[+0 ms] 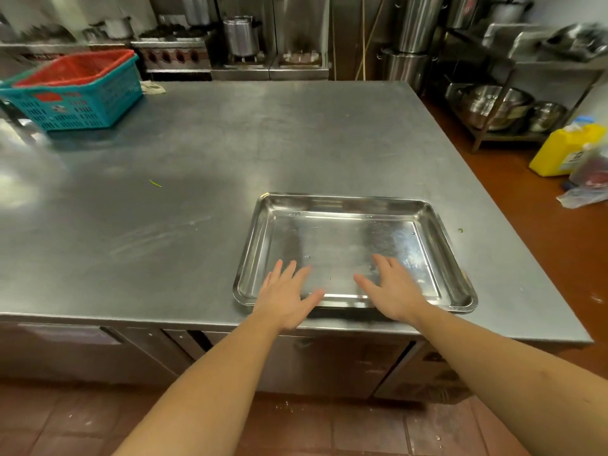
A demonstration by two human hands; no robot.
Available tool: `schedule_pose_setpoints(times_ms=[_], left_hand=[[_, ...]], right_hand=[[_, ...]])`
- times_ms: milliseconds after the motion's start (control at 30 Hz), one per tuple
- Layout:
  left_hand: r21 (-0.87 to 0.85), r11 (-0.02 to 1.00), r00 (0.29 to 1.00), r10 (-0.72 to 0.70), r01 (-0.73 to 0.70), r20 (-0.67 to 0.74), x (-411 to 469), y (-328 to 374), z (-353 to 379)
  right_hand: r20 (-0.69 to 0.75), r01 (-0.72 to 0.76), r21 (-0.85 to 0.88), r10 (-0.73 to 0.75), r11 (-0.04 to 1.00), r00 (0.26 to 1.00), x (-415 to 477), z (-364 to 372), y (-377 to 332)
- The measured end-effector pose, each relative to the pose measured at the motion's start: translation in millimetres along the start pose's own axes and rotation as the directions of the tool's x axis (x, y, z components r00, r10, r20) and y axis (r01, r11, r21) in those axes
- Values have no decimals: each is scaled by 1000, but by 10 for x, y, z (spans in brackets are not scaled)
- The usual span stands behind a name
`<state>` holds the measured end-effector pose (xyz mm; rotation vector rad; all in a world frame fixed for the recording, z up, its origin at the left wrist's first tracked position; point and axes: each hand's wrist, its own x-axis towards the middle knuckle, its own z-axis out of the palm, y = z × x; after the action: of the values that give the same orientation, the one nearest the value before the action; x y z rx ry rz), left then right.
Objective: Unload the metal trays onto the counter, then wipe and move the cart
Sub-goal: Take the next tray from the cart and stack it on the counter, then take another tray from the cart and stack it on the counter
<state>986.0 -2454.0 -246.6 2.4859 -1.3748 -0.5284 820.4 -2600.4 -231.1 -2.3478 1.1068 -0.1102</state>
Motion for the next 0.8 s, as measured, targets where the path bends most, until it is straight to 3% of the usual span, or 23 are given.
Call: schedule_pose_setpoints(times_ms=[100, 167, 267, 400, 633, 800], left_hand=[[-437, 893, 987, -151, 111, -58, 84, 56, -194], [-509, 850, 971, -214, 134, -103, 66, 65, -309], [-551, 822, 953, -266, 146, -144, -69, 37, -483], [-744, 651, 892, -415, 153, -180, -372, -8, -667], [-933, 338, 674, -719, 123, -171, -1205, -51, -699], [-968, 239, 527, -834, 78, -163, -1954, -19, -467]], right_hand=[[18, -56, 385, 53, 921, 998, 99, -83, -441], [33, -51, 506, 39, 861, 999, 145, -99, -678], [56, 13, 534, -51, 845, 997, 182, -89, -952], [141, 28, 609, -143, 793, 980, 146, -39, -1230], [365, -73, 701, -270, 709, 891, -249, 81, -1609], [498, -73, 694, -403, 717, 768, -841, 285, -1779]])
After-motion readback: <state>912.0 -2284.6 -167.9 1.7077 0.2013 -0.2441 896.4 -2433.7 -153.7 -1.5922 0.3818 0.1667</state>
